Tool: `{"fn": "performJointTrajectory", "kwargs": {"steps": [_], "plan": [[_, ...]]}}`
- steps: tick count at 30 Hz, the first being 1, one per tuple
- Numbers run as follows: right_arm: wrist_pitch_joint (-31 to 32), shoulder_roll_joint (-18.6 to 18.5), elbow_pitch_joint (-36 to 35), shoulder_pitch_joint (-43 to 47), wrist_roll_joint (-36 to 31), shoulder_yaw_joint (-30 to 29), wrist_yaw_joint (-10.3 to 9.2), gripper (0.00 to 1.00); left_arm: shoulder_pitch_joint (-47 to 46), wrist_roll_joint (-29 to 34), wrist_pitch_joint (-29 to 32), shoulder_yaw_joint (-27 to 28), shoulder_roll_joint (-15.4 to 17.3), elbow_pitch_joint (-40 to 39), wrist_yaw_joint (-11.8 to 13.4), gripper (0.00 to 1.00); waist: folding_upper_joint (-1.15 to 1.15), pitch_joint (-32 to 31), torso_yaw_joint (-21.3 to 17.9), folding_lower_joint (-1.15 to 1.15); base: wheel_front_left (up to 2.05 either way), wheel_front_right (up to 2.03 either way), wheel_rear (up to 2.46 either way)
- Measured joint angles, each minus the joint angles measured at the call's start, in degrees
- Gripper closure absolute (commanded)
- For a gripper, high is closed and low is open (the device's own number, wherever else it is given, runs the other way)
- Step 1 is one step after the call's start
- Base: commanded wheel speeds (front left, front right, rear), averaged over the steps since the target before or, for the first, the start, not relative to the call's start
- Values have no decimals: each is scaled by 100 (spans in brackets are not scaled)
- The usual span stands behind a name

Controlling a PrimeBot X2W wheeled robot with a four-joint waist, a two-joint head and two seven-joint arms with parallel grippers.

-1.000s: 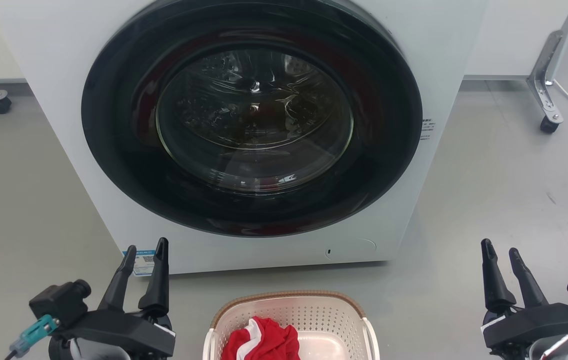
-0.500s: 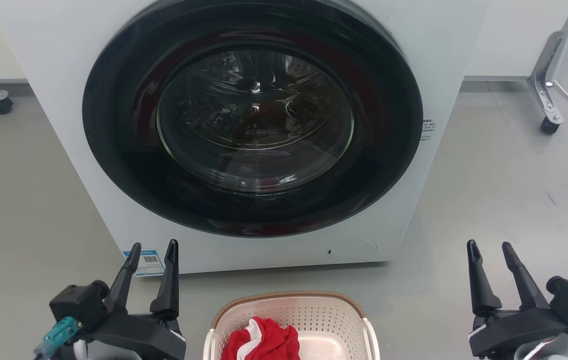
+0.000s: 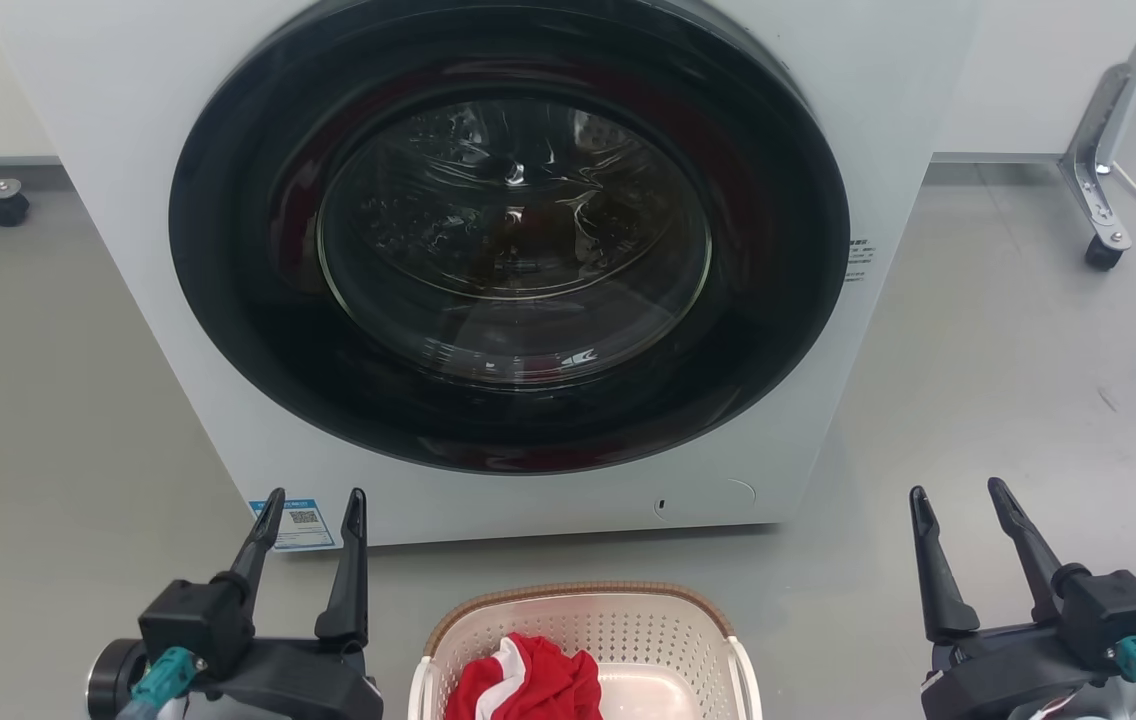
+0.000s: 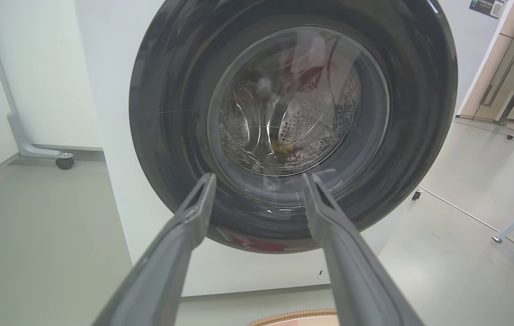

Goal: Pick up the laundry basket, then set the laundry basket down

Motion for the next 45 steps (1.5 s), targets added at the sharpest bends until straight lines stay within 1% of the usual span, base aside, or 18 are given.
{"fn": "performJointTrajectory", "kwargs": {"steps": [4, 7, 8, 11, 13, 16, 22, 25, 45], "plan": [[-78, -5, -7, 21, -222, 63, -65, 0, 79, 281, 0, -8, -3, -18, 43, 0, 0, 4, 9, 0, 0, 0, 0], [-132, -7, -11, 31, -434, 100, -78, 0, 83, 495, -8, -7, -15, -44, 85, 0, 0, 5, 10, 0, 0, 0, 0], [-152, -8, -14, 31, -488, 110, -115, 0, 86, 557, -8, -8, -27, -52, 122, 0, 0, 5, 10, 0, 0, 0, 0], [-226, -8, -32, 35, -575, 127, -126, 0, 113, 719, -31, -10, -48, -79, 144, 0, 0, 7, 9, 0, 0, 0, 0], [-233, -5, -34, 37, -660, 133, -172, 0, 163, 867, -31, -8, -69, -91, 179, 0, 0, 9, 8, 0, 0, 0, 0], [-234, 27, -15, 52, -603, 65, -172, 0, 205, 867, -23, 13, -126, -91, 179, 0, 0, 12, 8, 0, 0, 0, 0], [-234, 192, 75, 117, -209, -104, -163, 0, 229, 862, 15, 132, -233, -91, 179, 0, 0, 19, 15, 0, 0, 0, 0], [-234, 240, 129, 140, -90, -120, -123, 0, 292, 848, 33, 185, -289, -89, 180, 0, 0, 21, 16, 0, 0, 0, 0], [-234, 246, 310, 140, -56, -159, -58, 0, 316, 910, 162, 302, -372, -87, 180, 0, 0, 59, 18, 0, 0, 0, 0]]}}
